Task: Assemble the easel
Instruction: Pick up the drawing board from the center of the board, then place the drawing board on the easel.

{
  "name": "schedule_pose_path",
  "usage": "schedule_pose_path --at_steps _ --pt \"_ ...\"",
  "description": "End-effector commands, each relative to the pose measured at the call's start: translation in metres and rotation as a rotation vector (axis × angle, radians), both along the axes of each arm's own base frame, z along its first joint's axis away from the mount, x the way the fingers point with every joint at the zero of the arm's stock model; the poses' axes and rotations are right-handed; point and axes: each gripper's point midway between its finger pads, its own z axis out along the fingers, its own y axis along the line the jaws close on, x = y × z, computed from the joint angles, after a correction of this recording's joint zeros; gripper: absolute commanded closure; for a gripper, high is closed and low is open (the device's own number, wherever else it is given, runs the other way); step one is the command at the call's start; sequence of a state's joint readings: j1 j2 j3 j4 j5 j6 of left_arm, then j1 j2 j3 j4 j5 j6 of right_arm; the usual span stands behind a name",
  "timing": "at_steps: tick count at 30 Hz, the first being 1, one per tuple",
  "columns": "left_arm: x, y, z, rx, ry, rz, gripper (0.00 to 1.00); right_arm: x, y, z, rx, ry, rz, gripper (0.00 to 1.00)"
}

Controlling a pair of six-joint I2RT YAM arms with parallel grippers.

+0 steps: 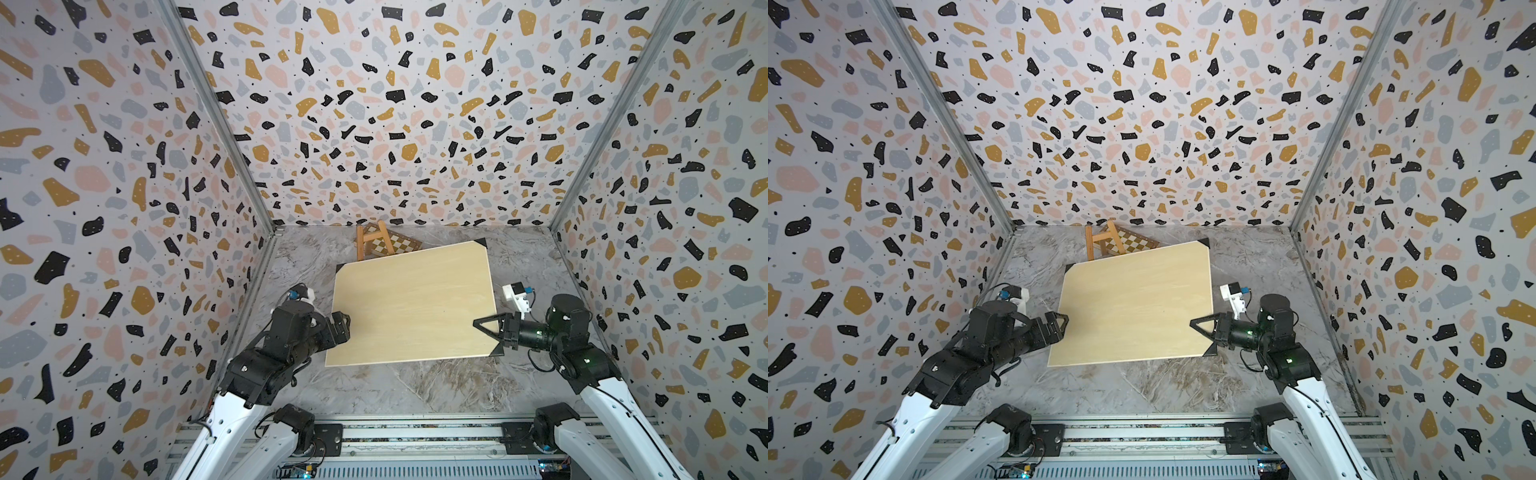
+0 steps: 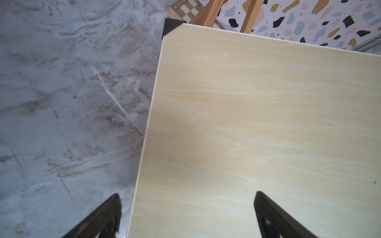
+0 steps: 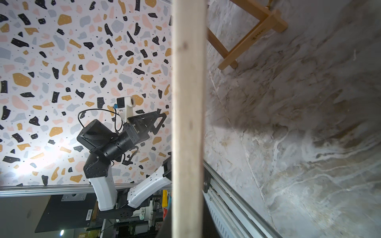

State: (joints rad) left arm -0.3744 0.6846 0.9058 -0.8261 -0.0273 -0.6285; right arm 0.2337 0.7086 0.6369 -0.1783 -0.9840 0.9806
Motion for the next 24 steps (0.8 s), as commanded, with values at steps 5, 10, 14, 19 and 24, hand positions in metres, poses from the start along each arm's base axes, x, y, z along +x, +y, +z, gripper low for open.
schedule_pose_path --at_steps 5,10,14,19,24 --pt "0.017 0.013 0.080 0.056 -0.182 -0.006 0.01 -0.008 0.007 0.150 0.105 -0.581 0.114 1.00" --pt "0.036 0.015 0.121 0.021 -0.267 -0.028 0.01 0.007 0.008 0.184 0.086 -0.692 0.116 1.00" --pt "0.058 0.016 0.144 -0.082 -0.314 -0.068 0.01 0.030 -0.002 0.196 0.078 -0.710 0.081 1.00" --pt "0.075 0.021 0.163 -0.227 -0.387 -0.146 0.01 0.046 -0.012 0.210 0.074 -0.763 0.056 1.00" --pt "0.098 0.033 0.152 -0.405 -0.384 -0.210 0.01 0.057 -0.015 0.218 0.111 -0.761 0.058 1.00"
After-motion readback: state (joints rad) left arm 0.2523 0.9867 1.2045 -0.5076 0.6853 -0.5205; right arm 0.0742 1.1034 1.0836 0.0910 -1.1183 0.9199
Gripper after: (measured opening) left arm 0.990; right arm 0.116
